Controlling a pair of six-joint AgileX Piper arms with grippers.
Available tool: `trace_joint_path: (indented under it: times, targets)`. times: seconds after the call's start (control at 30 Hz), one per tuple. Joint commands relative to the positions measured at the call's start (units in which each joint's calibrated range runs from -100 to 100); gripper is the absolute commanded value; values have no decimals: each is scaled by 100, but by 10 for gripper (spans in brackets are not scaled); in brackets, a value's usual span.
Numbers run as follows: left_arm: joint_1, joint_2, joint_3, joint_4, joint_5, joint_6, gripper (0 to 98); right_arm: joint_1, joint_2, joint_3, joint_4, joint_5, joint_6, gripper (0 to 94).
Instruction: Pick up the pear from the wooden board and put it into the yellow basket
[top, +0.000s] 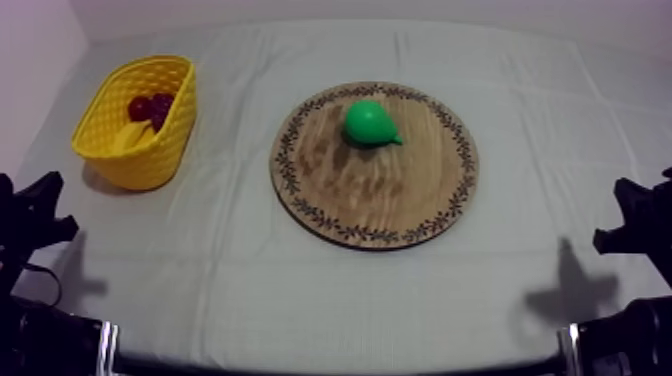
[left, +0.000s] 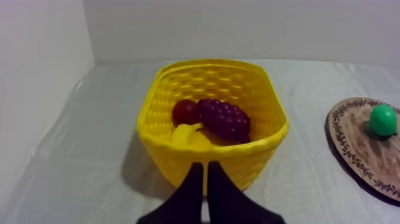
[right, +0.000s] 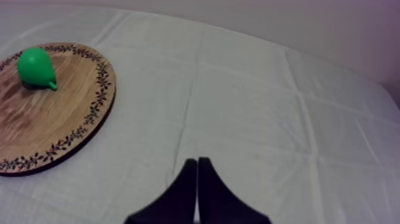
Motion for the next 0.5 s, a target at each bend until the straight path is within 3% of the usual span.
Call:
trace_joint_path:
  times: [0.0,0.47]
  targets:
    - [-2,0,-2,-12,-3,13,1,-1,-5,5,2,0,0,3]
    - [-2,0,-2,-12,-3,20,1,-1,-5,5,2,0,0,3]
